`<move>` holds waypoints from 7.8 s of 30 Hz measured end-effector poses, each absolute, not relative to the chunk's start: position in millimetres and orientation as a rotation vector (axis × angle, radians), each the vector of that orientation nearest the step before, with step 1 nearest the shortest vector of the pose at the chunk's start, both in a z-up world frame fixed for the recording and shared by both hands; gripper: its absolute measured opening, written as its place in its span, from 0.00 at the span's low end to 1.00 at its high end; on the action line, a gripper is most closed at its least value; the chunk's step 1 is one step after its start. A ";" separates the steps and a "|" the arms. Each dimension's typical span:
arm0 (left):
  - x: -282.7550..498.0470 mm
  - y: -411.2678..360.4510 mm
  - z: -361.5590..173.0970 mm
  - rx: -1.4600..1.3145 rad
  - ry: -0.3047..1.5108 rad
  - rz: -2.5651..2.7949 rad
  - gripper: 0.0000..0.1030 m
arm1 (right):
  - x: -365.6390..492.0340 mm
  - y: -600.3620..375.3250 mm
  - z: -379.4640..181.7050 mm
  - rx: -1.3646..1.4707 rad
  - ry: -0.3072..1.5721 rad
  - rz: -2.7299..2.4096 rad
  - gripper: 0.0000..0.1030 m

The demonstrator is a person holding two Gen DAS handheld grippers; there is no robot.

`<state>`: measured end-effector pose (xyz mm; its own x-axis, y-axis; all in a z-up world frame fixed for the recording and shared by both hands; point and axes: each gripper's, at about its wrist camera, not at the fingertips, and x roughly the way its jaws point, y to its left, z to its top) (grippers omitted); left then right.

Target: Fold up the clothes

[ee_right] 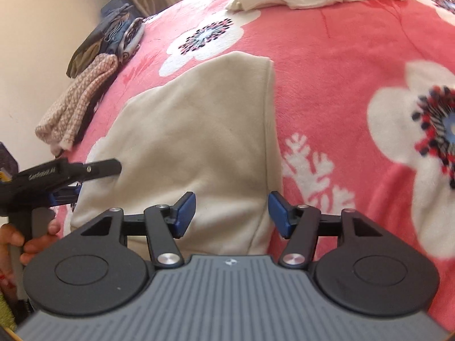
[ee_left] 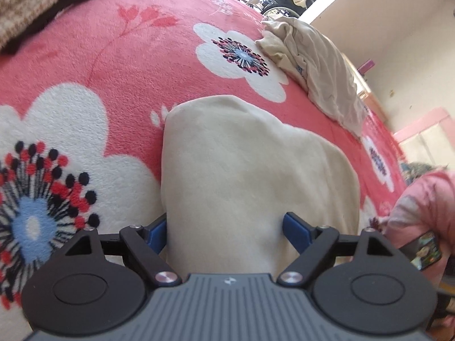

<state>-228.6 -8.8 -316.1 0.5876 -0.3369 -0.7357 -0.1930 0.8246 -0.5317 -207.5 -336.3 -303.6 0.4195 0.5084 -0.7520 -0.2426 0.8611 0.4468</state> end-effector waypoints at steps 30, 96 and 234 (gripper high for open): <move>-209.4 29.2 -349.8 -0.807 0.929 -0.350 0.84 | -150.0 -359.6 -369.1 0.890 1.112 0.852 0.89; -339.2 13.2 -186.8 -0.634 0.688 -0.269 0.70 | -268.8 -283.6 -212.4 0.660 0.728 0.799 0.31; -111.4 343.9 -192.5 -0.155 0.720 0.255 0.70 | -39.2 107.5 -229.2 0.219 0.414 1.199 0.12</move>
